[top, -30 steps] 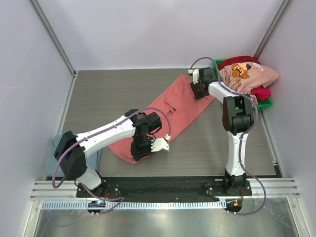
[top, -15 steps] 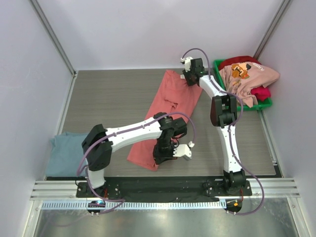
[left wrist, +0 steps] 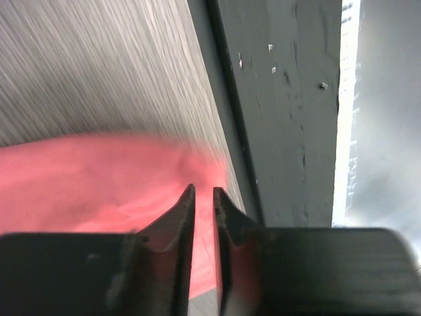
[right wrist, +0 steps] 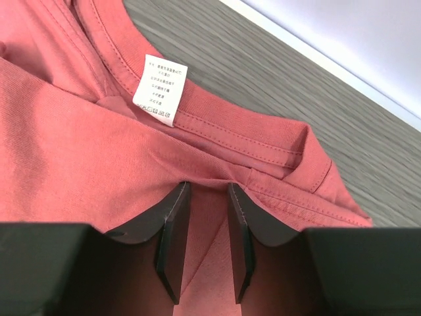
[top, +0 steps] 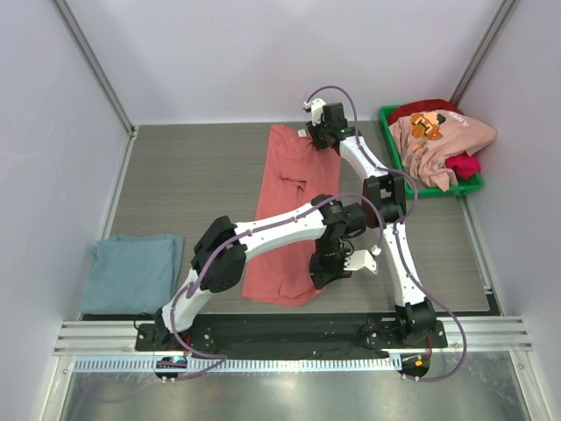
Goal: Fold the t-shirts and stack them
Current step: Fold the tshirt
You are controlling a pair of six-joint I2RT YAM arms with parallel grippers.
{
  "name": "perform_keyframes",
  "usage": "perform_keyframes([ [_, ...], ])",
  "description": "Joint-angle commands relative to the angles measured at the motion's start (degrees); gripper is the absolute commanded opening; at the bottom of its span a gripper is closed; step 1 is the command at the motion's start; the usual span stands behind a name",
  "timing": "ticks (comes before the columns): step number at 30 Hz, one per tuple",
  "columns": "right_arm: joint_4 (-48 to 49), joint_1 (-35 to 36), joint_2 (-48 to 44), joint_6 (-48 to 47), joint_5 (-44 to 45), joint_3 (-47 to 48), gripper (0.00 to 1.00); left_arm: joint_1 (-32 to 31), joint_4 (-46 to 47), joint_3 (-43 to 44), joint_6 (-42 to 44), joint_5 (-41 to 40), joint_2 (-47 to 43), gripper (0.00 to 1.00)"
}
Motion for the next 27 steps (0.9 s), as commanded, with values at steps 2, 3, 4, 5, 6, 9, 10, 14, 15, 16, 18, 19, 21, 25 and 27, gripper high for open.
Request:
perform_keyframes([
  [2, 3.9, 1.4, 1.8, 3.9, -4.5, 2.9, 0.37, -0.8, -15.1, 5.3, -0.1, 3.9, 1.4, 0.24],
  [3, 6.1, 1.4, 1.9, 4.9, -4.5, 3.6, 0.38, -0.8, -13.5, 5.4, -0.7, 2.4, 0.7, 0.27],
  [4, 6.8, 1.3, 1.9, 7.3, -4.6, 4.5, 0.39, -0.8, -12.8, 5.7, -2.0, 1.6, -0.2, 0.3],
  [5, 7.3, 1.1, 0.9, 8.3, -4.6, 6.3, 0.4, -0.6, -12.3, 7.4, -2.4, 0.7, -2.2, 0.42],
  [6, 7.9, 1.1, -0.2, 9.0, -4.4, 6.5, 0.41, -0.3, -12.3, 8.9, -2.8, 0.0, -3.4, 0.44],
  [9, 8.2, 1.1, -9.7, 10.6, -2.7, 3.0, 0.43, 1.8, -12.7, 17.2, -5.4, -2.5, -8.1, 0.45],
  [10, 8.0, 0.9, -12.7, 11.1, -2.1, 1.3, 0.44, 2.9, -12.0, 19.1, -6.6, -4.2, -9.6, 0.46],
  [14, 8.0, 0.0, -30.5, 16.8, 3.5, -13.9, 0.48, 10.5, 1.8, 14.8, -24.2, -17.0, -21.8, 0.66],
  [15, 7.9, -0.5, -37.0, 17.2, 3.7, -17.2, 0.48, 15.0, 6.9, 10.1, -27.8, -18.9, -26.1, 0.71],
  [16, 8.0, -0.4, -40.9, 19.4, 3.6, -20.8, 0.49, 17.5, 8.1, 8.4, -30.3, -19.0, -27.6, 0.72],
  [18, 7.3, -0.5, -50.3, 22.5, 2.0, -32.1, 0.51, 24.7, 9.6, 3.9, -37.5, -17.3, -30.5, 0.67],
  [19, 6.9, -0.5, -53.1, 23.7, 1.2, -35.9, 0.51, 27.0, 10.1, 2.3, -39.7, -16.9, -31.2, 0.68],
  [21, 5.0, -0.5, -58.6, 27.4, -2.7, -46.8, 0.51, 33.1, 11.9, -4.2, -46.5, -14.5, -33.6, 0.75],
  [25, 3.6, -0.8, -73.3, 33.8, -10.9, -68.0, 0.5, 41.7, 17.6, -18.7, -56.6, -8.5, -38.1, 0.73],
  [27, 3.1, -1.1, -76.7, 36.8, -17.3, -74.4, 0.5, 46.1, 23.2, -26.1, -61.2, -2.7, -40.0, 0.7],
])
